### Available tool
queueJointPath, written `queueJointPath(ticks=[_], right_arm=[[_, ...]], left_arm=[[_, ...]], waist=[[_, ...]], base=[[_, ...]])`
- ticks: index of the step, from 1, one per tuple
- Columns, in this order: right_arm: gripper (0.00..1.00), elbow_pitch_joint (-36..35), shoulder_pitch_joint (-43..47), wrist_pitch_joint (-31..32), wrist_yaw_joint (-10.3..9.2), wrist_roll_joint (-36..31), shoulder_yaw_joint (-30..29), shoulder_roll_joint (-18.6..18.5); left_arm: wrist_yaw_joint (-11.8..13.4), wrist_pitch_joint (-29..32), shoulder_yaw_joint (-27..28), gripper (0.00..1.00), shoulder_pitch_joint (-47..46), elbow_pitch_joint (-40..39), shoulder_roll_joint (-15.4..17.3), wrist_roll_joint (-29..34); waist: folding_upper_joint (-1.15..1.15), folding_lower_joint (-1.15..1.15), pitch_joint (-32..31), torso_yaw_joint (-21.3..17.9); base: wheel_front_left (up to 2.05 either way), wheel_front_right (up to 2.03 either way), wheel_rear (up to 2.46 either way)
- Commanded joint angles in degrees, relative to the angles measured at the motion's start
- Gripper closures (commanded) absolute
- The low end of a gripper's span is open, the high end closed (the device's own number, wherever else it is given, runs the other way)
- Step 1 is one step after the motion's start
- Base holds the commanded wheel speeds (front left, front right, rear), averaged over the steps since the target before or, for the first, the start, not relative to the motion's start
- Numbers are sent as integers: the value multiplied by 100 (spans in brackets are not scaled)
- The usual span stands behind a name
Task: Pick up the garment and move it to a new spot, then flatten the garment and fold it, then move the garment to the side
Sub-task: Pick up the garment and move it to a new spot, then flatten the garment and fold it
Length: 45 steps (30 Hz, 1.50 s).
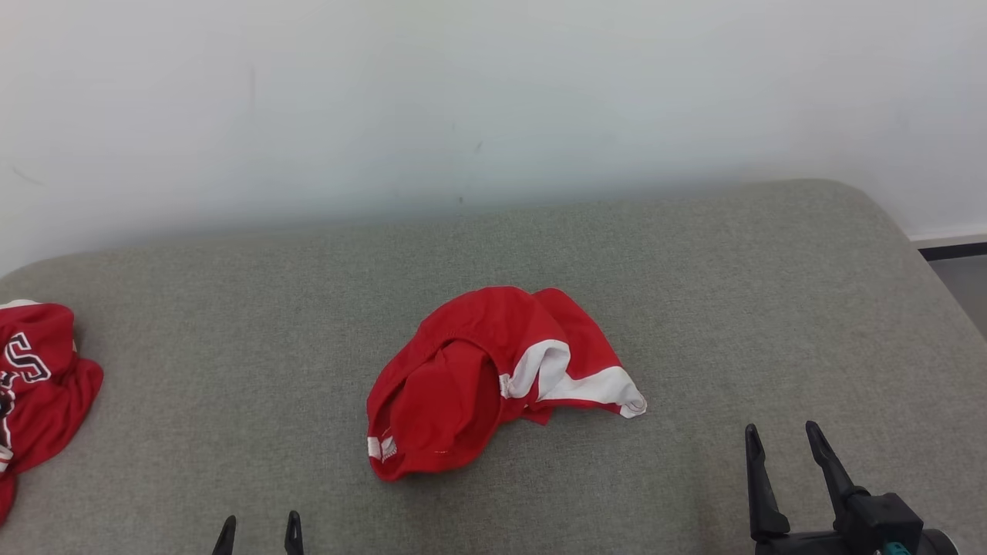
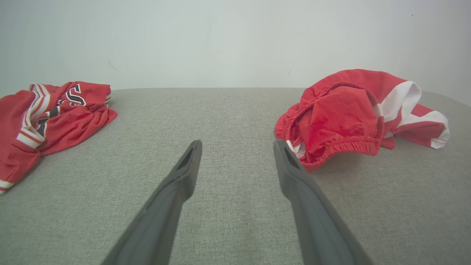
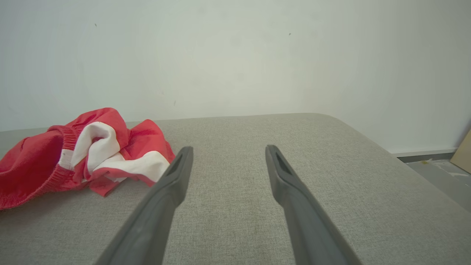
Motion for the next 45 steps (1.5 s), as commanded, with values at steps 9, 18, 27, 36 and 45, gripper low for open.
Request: queueJointPath(ticks=[9,18,27,36,45], right_arm=[[0,-47,55,-9,-12,113,5,8],[0,10,10,-9,-12,146,59,8],[0,29,-29,-9,-12,186,78,9],[0,54,-96,-9,-12,263,104,8],[0,58,-191,-10,-12,407,211,9]], left_arm=[[-108,-19,-6,0,54,162,-26,16],[-106,-19,-17,0,-20,202,-30,-4],[-138,-19,-78,0,-268,-17,-32,-30],[-396,546,-638,0,-1170,195,2,-206],[-483,2045,-1262,0,-2355,796,-15,-1046]], waist=[[0,0,-31,29],[0,0,8,41],[0,0,60,-43],[0,0,128,-437],[0,0,404,-1138]], base=[[0,0,0],[0,0,0],[0,0,0],[0,0,0],[0,0,0]])
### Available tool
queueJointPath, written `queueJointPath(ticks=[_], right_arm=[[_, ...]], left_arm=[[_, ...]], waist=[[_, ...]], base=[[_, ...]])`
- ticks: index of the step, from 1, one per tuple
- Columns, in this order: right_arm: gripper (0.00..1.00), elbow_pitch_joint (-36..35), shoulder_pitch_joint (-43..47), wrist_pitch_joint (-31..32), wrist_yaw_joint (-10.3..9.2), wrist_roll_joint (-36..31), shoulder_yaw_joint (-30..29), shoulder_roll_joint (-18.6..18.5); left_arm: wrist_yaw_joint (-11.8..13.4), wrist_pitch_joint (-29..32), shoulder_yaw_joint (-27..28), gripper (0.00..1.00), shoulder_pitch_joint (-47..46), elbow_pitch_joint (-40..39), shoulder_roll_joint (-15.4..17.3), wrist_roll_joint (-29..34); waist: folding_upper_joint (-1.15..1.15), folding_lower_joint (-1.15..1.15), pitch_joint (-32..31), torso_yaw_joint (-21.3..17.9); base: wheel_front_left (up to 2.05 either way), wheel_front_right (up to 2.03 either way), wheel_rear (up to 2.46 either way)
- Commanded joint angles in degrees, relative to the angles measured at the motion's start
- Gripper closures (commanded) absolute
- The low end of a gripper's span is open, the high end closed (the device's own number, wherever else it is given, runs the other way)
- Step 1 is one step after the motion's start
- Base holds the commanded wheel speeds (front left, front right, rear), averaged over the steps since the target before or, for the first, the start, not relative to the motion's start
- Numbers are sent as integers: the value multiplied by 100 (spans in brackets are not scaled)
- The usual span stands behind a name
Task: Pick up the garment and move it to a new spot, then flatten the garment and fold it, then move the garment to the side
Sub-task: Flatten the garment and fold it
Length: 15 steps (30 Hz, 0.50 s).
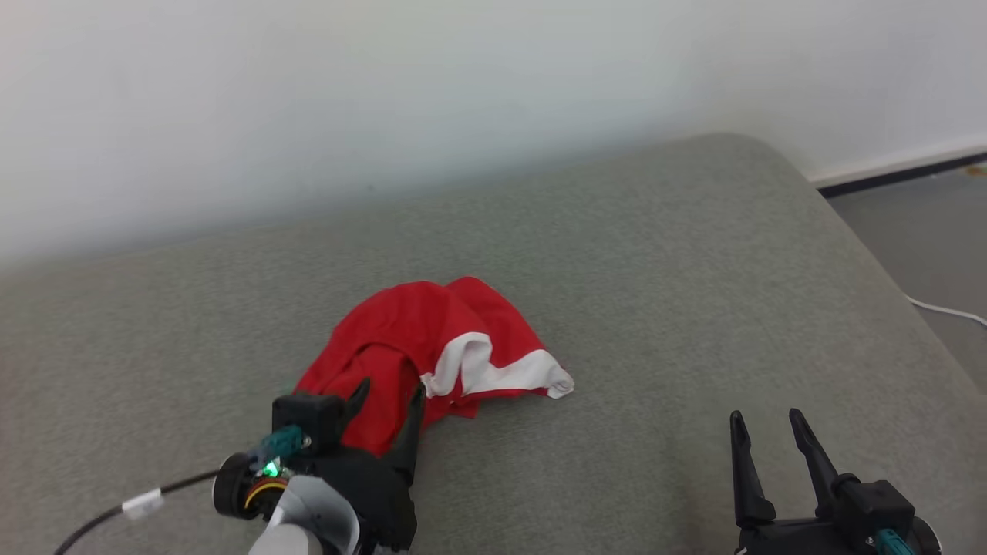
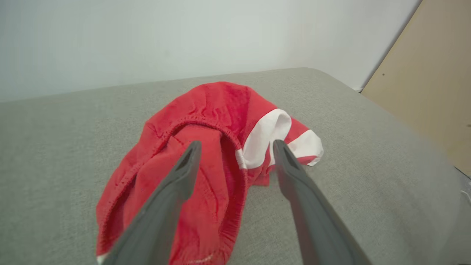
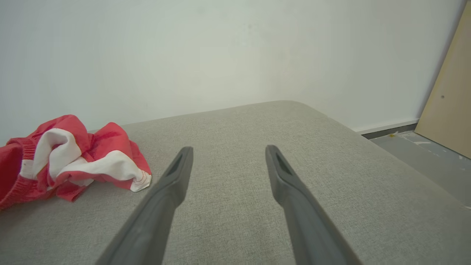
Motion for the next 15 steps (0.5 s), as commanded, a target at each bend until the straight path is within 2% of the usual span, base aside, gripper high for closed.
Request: queueJointPath(ticks=[1,8,15], right_arm=[[0,5,-59,-10,-12,67,17,8],[0,10,-153,-10,-12,173,55,10],[0,-10,-182,-10,-12,234,49,10]], left_arm=[[-16,179,-26,0,-188,121,-1,-141],[420,697,83,0,-495,629,-4,-393],[671,804,228,0,-566,877,52,-460]], waist=[[-1,0,223,-411],[-1,0,449,-888],[-1,0,527,-969]], base=[[0,0,0],[0,0,0],[0,0,0]])
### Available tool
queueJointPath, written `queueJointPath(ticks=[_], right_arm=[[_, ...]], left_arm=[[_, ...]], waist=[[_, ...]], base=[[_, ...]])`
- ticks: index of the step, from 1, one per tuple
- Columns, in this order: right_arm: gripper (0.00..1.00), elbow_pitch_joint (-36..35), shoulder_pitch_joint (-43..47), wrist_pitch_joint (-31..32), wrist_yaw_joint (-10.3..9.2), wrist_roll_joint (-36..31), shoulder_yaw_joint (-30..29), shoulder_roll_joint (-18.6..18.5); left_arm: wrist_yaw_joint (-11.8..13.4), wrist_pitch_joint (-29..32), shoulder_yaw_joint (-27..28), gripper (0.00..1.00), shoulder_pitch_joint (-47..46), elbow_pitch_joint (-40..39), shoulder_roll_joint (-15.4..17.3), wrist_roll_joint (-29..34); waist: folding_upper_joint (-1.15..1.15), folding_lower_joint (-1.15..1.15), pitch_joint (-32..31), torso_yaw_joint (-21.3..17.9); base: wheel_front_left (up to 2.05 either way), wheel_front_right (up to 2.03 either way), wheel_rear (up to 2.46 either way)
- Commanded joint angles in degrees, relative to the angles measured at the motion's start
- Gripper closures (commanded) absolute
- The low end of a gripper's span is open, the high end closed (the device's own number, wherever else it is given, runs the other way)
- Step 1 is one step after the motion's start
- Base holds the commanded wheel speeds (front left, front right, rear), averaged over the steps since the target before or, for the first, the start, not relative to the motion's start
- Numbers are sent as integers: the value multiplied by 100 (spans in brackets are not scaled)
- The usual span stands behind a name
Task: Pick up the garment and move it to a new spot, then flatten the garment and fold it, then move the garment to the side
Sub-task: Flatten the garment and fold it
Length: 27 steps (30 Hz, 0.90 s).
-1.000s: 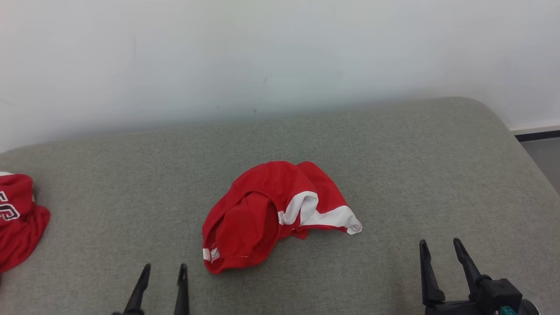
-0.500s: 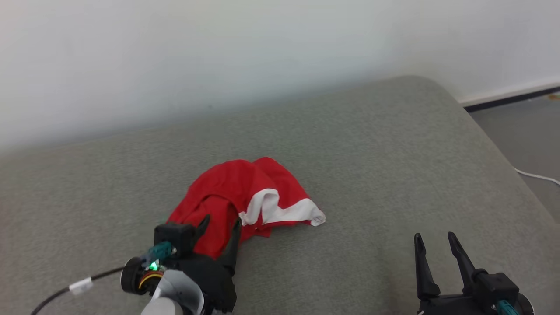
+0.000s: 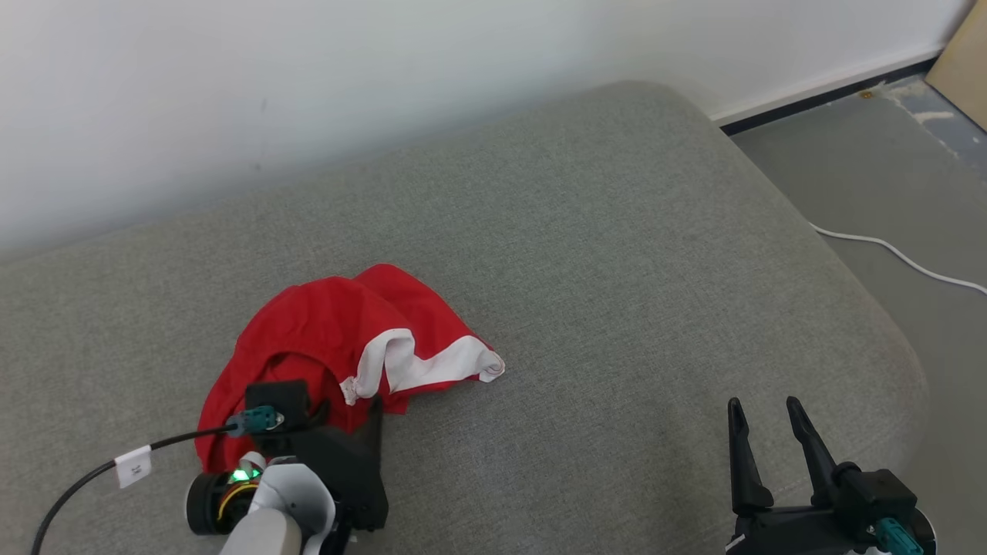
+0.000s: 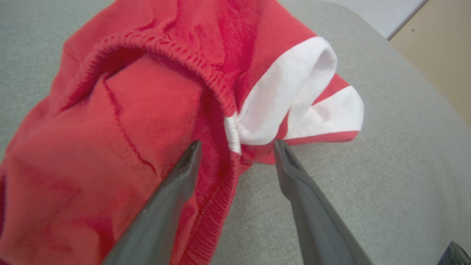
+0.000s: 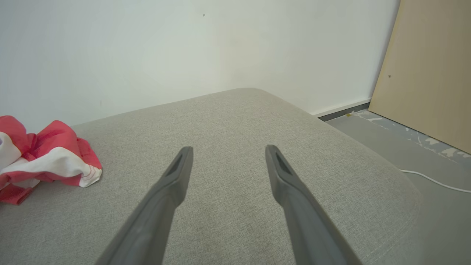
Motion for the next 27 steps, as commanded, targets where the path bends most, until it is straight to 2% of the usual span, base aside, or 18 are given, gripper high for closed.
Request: queueJointPath(ticks=[1,2,3,5,8,10,12,14,21,27], right_arm=[[0,-15,-60,-10,-12,34,23,14],[0,-12,-70,-11,-12,46,38,14],[0,-9,-81,-10,-12,52,53,13],[0,-2,-97,-10,-12,81,84,13],[0,7,-101,-10,-12,92,114,13],[0,16,-79,-11,-12,85,110,13],[0,19,-48,-10,-12,66,103,13],[0,16,-26,-10,-12,47,92,13],[0,10,-13,-10,-12,-7,114,13],[0,39,-93,-11,-12,-15,218,14]], left_arm=[[32,-5,29,2,-82,31,61,-13],[63,-23,61,9,-101,56,68,-28],[96,-56,95,12,-123,68,76,-47],[95,-80,164,31,-131,100,70,-142],[54,-96,263,37,-116,104,124,-239],[28,-70,332,26,-55,52,133,-357],[-11,-7,386,9,31,-36,163,-480],[-54,75,391,0,113,-152,217,-523],[-36,265,415,0,364,-653,304,-636],[-47,267,210,0,204,-509,224,-543]], waist=[[-1,-1,80,-69],[-1,-1,85,-67],[-1,-1,87,-63],[-1,-1,86,-51],[-1,-1,70,-31],[-1,-1,52,-8],[-1,-1,35,18],[-1,-1,24,41],[-1,-1,-8,121],[-1,-1,-22,81]], base=[[0,0,0],[0,0,0],[0,0,0],[0,0,0],[0,0,0],[0,0,0],[0,0,0],[0,0,0],[0,0,0],[0,0,0]])
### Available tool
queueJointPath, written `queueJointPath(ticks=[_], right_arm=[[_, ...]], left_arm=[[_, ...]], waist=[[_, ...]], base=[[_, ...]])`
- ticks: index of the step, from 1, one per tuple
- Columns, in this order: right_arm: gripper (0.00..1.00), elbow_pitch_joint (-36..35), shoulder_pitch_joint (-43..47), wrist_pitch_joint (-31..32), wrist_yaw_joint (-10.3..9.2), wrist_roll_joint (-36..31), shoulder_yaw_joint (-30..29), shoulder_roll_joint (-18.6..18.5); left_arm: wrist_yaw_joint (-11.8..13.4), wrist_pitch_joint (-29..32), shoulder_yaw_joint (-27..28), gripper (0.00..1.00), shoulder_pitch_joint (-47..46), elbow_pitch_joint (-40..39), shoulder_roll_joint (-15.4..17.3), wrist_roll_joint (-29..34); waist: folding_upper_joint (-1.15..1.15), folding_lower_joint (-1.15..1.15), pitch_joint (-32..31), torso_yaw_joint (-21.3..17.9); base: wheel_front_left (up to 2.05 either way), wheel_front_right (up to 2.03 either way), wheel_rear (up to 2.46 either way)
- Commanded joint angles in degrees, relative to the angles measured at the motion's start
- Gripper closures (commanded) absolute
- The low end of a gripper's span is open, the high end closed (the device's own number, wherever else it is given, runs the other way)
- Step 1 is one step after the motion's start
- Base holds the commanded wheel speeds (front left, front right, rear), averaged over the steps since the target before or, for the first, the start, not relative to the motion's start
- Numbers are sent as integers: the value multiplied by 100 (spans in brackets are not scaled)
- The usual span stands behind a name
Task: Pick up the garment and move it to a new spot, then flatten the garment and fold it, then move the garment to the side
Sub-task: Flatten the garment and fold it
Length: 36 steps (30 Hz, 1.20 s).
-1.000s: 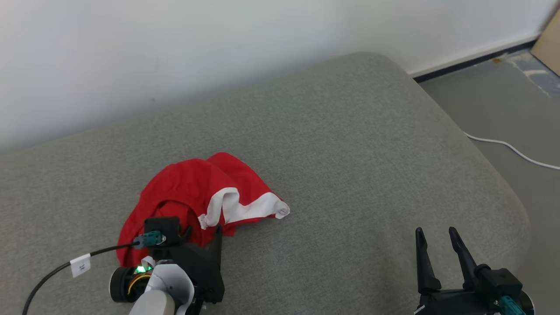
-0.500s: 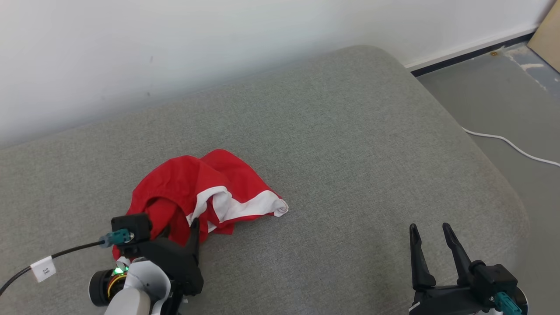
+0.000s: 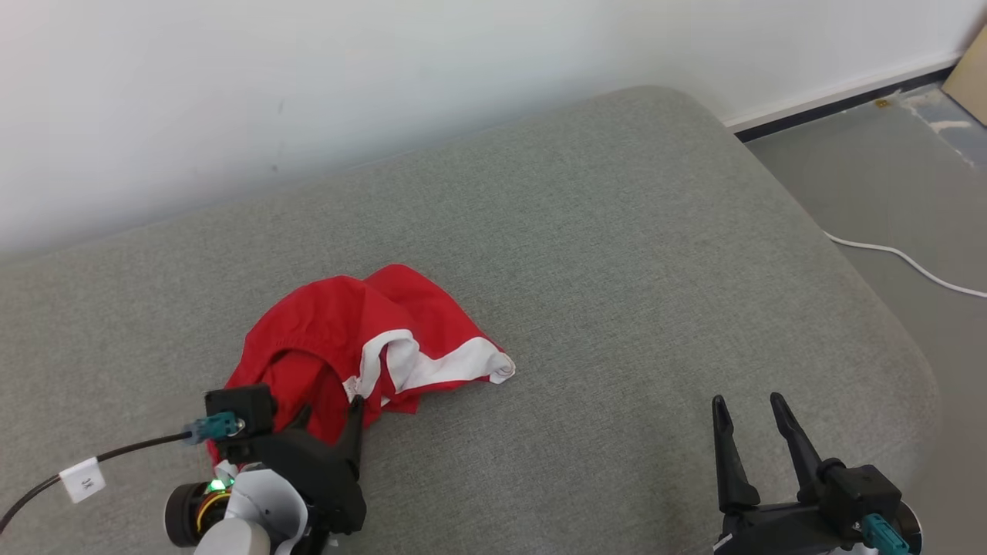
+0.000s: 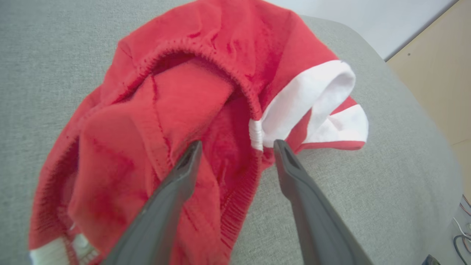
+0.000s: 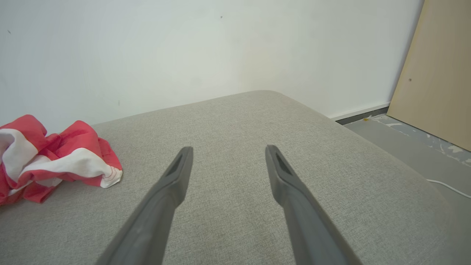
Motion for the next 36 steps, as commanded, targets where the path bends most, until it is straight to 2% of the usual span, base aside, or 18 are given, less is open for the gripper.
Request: queueJointPath(ticks=[1,4,9,10,11,24,30,32,34,35,36], right_arm=[[0,9,-22,-10,-12,-23,37,11],[0,6,-24,-10,-12,-28,39,10],[0,15,-33,-10,-12,-38,41,10],[0,12,-32,-10,-12,-39,37,11],[0,9,-27,-10,-12,-38,35,11],[0,-12,21,-10,-12,3,5,11],[0,-7,-81,-10,-12,30,69,11],[0,-8,-98,-10,-12,42,77,10],[0,-7,-97,-10,-12,60,66,10],[0,-2,-104,-10,-12,74,62,10],[0,0,-112,-11,-12,90,62,11]], left_arm=[[15,-4,-24,0,-78,56,-20,60],[32,-73,-68,0,-159,194,-45,75],[205,-194,-32,0,-268,404,12,173],[226,-220,-32,3,-273,434,28,184],[229,-219,-22,5,-274,460,32,167],[230,-159,107,0,-110,248,178,-57],[164,-151,-58,0,-348,423,88,-12],[141,-158,-124,4,-419,523,64,-1],[133,-215,-161,13,-490,622,40,15],[128,-231,-176,29,-519,674,37,24],[129,-255,-188,51,-553,720,35,34]], waist=[[0,0,-6,-42],[0,0,-5,-104],[0,0,-7,-193],[0,0,-10,-203],[0,0,-11,-210],[0,0,12,-70],[0,0,71,-68],[0,0,96,-99],[0,0,117,-129],[0,0,128,-144],[0,0,141,-159]], base=[[0,0,0],[0,0,0],[0,0,0],[0,0,0],[0,0,0],[0,0,0],[0,0,0],[0,0,0],[0,0,0],[0,0,0],[0,0,0]])
